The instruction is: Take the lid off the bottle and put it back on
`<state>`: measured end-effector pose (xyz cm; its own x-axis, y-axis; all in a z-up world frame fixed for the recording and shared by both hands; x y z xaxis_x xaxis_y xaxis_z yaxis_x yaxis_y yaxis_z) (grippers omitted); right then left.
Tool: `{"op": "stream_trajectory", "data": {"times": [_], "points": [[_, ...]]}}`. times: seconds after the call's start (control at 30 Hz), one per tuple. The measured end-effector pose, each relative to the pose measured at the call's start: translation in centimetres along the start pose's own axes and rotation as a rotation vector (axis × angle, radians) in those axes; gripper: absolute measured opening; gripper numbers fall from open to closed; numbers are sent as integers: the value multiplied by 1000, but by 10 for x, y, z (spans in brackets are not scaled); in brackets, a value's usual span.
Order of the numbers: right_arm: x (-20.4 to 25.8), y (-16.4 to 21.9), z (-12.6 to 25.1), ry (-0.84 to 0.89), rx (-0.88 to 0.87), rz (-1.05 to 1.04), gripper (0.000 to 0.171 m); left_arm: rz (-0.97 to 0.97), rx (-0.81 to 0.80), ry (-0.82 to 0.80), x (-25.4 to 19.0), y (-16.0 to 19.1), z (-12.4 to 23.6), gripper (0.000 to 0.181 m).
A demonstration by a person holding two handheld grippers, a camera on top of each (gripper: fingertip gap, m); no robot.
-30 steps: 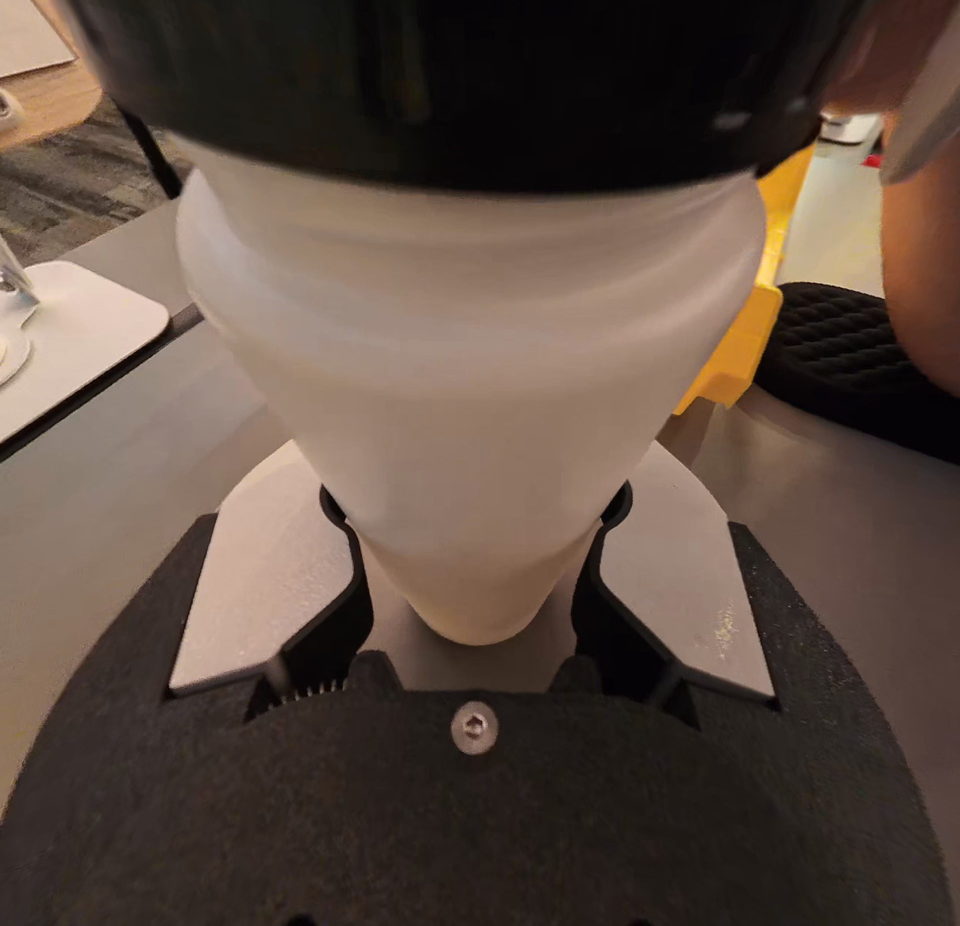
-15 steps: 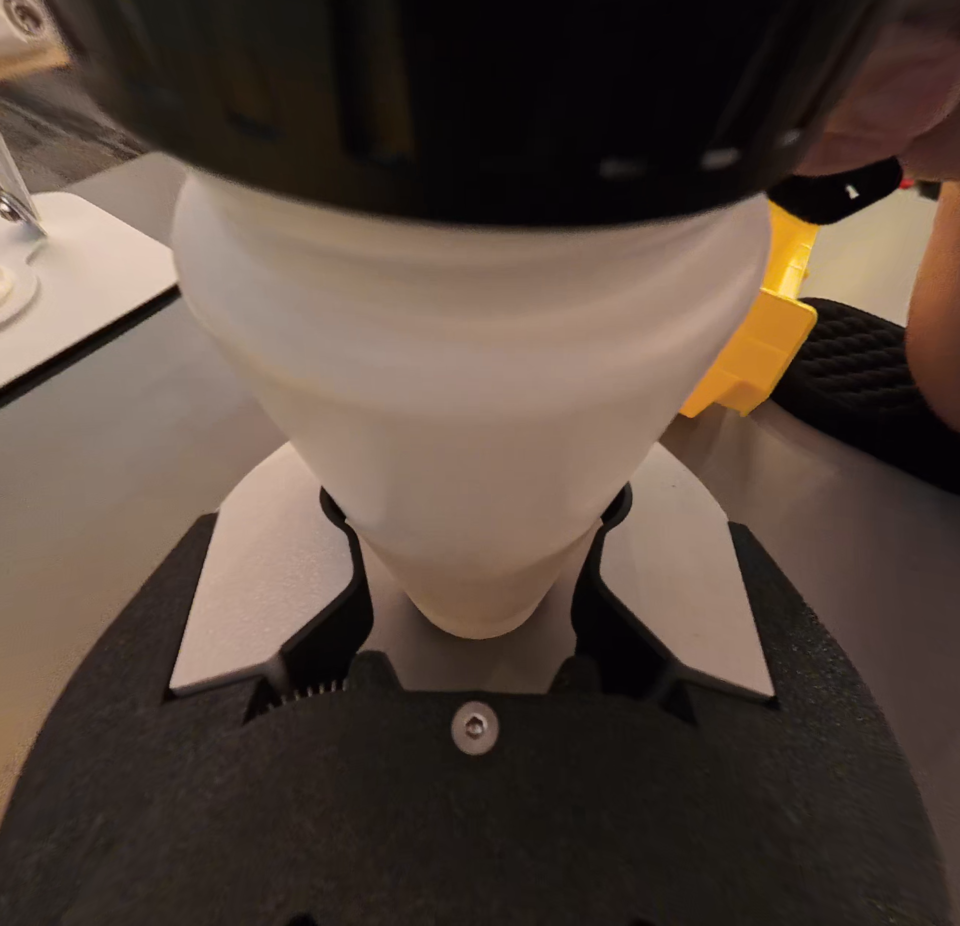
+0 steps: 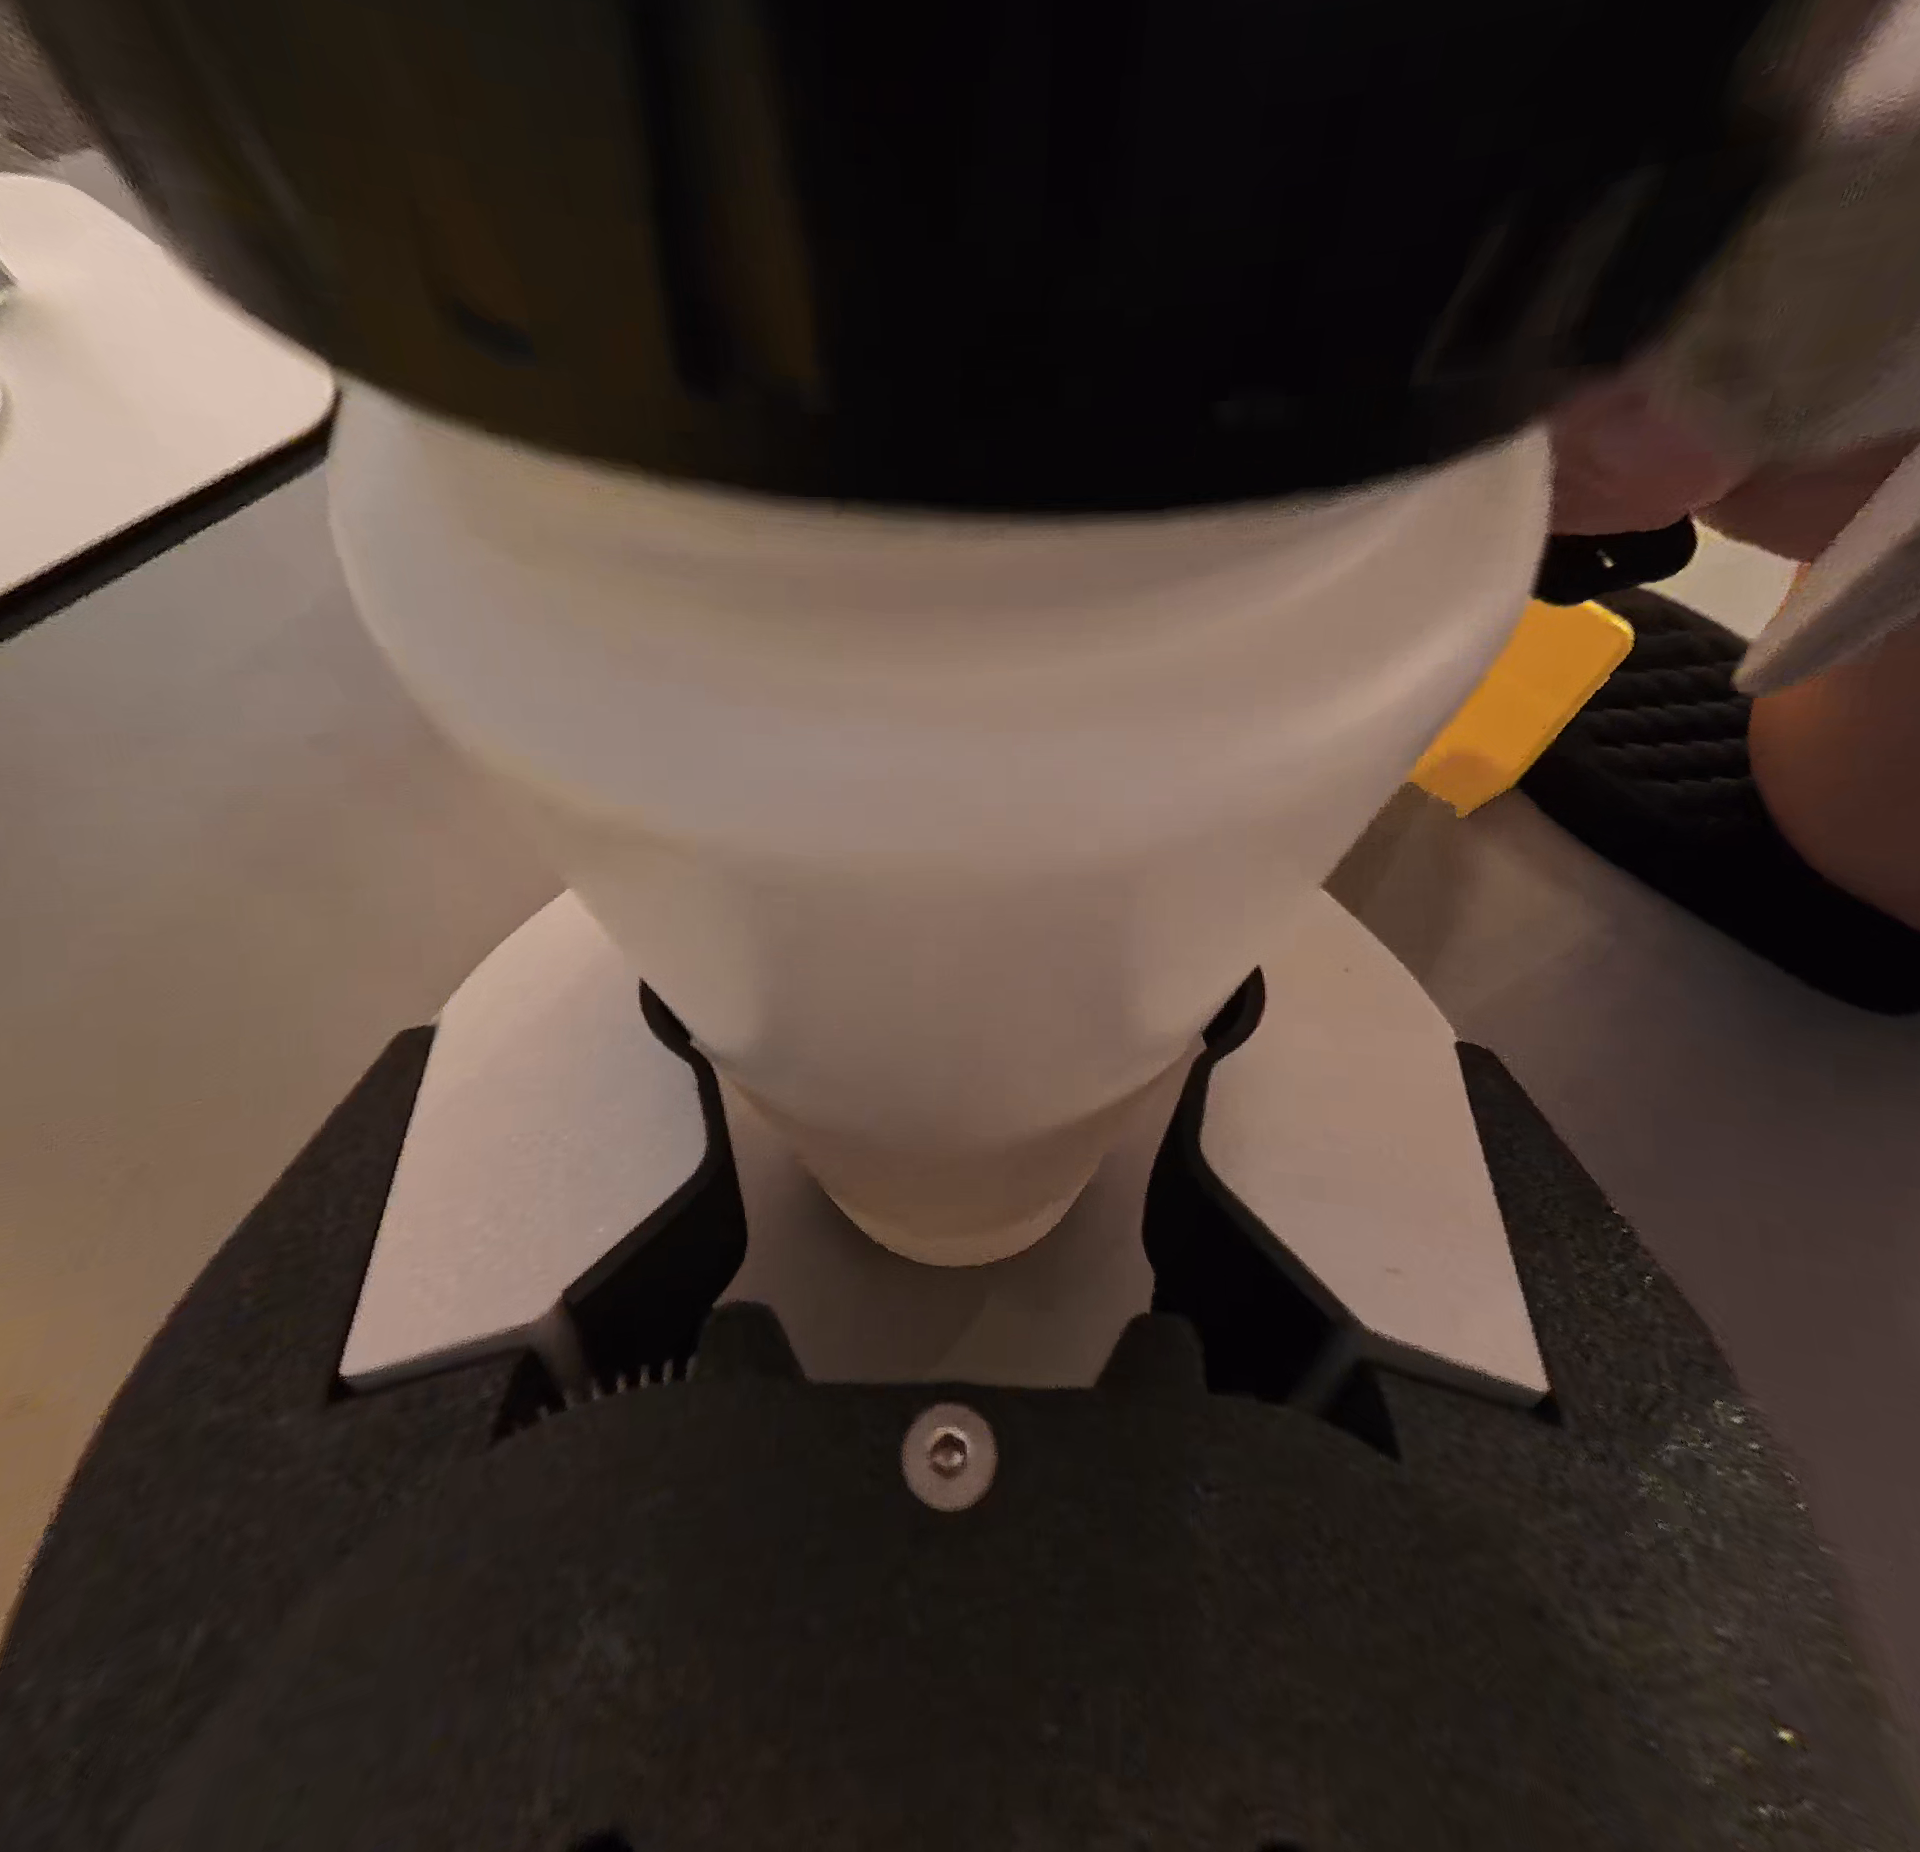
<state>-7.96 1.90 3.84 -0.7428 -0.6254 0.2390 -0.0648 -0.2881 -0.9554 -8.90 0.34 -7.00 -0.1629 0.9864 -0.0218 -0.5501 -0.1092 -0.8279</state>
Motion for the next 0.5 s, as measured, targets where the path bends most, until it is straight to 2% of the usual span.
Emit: {"op": "stream_trajectory", "data": {"times": [0.07,0.27,0.5], "points": [[8,0,-1,-46,12,26,73,-30,-1,-22,1,0,0,97],[16,7,8,-147,182,181,71,-174,-20,40,-2,3,-2,97],[58,25,39,-576,284,337,71,-437,-51,362,-56,19,14,97]]}}
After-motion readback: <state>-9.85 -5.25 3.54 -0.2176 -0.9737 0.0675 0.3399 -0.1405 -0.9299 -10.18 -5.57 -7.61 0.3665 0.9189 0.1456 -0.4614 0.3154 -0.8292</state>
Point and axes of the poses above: each gripper's, where its closed fingertips meet, z back along the fingers, y out of its underside, x = y × z across the jaws, the point moved 2 cm from there along z, back along the fingers, and after that the axes turned 13 degrees about -y, right-handed, at the moved point
